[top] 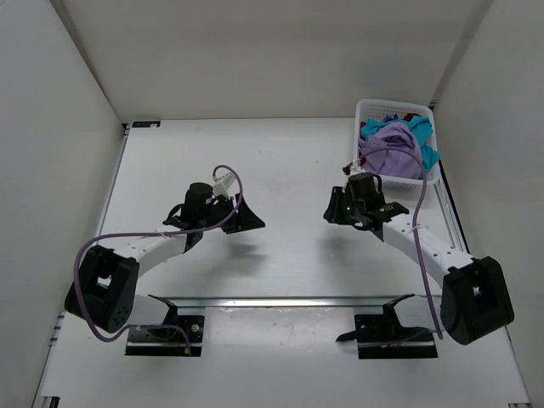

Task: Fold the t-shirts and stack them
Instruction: Grab crumpled tshirt from bin with the right arm

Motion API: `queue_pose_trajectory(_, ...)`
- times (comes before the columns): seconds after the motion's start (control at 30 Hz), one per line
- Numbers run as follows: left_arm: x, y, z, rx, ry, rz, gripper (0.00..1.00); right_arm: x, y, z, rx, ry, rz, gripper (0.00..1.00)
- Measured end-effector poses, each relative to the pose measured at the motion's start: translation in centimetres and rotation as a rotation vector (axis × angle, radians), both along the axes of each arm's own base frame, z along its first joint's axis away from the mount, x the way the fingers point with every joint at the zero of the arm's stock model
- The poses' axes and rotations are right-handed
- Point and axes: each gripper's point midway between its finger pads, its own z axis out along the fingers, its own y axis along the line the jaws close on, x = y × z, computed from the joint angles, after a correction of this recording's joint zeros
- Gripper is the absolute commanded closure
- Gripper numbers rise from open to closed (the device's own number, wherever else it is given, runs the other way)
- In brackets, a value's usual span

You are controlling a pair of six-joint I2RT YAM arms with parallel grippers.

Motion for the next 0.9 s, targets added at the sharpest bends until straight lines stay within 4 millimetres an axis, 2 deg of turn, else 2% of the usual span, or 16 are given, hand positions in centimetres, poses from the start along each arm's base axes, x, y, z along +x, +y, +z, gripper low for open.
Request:
queue_pose_trajectory(0.03, 0.0, -0.1, 0.1, -0.008, -0.005, -0.001, 0.52, 0.6, 0.1, 0.5, 0.010, -0.009, -0.003, 0.97)
queue_pose_trajectory(0.07, -0.1, -0.3, 0.1, -0.011, -0.007, -0.004, 0.57, 1.3, 0.1, 1.1, 0.013, -0.017, -0.009, 1.00)
queue_pose_trajectory(0.13, -0.6, -1.0, 0.2, -0.014, -0.016, -0.023, 0.71, 3.0, 0.3, 2.7, 0.030, -0.048, -0.015, 1.00)
queue_pose_trajectory(0.2, -1.8, -2.5, 0.4, -0.018, -0.032, -0.074, 0.82, 5.1, 0.2, 4.6, 0.045, -0.093, -0.030, 1.00)
queue_pose_trajectory(0.27, -3.6, -4.4, 0.1, -0.006, -0.049, -0.139, 0.88, 6.7, -0.4, 6.2, 0.053, -0.129, -0.051, 1.00)
queue_pose_trajectory(0.37, -7.8, -7.9, -1.5, 0.033, -0.040, -0.272, 0.94, 9.2, -3.1, 8.1, 0.044, -0.173, -0.117, 1.00)
queue_pose_trajectory(0.43, -9.7, -8.9, -2.4, 0.050, -0.026, -0.327, 0.93, 10.8, -5.6, 9.0, 0.027, -0.192, -0.177, 1.00)
queue_pose_trajectory(0.5, -9.8, -9.1, -2.9, 0.058, -0.023, -0.326, 0.86, 12.2, -8.3, 9.8, 0.002, -0.210, -0.243, 0.97)
queue_pose_trajectory(0.57, -8.9, -8.8, -2.8, 0.051, -0.030, -0.299, 0.71, 13.3, -11.2, 10.2, -0.023, -0.228, -0.312, 0.85)
queue_pose_trajectory(0.6, -8.4, -8.6, -2.8, 0.045, -0.031, -0.282, 0.68, 13.6, -12.0, 10.2, -0.030, -0.228, -0.332, 0.79)
queue_pose_trajectory(0.63, -7.7, -8.3, -2.7, 0.035, -0.039, -0.260, 0.64, 14.0, -13.3, 10.2, -0.039, -0.228, -0.355, 0.67)
queue_pose_trajectory(0.7, -7.0, -7.8, -2.8, 0.031, -0.041, -0.232, 0.59, 15.0, -15.3, 9.7, -0.058, -0.215, -0.395, 0.57)
queue_pose_trajectory(0.8, -6.8, -7.6, -3.0, 0.027, -0.035, -0.221, 0.57, 17.8, -17.7, 8.9, -0.082, -0.197, -0.426, 0.54)
queue_pose_trajectory(0.9, -6.7, -7.6, -2.9, 0.016, -0.041, -0.217, 0.56, 19.7, -18.9, 7.5, -0.097, -0.172, -0.429, 0.54)
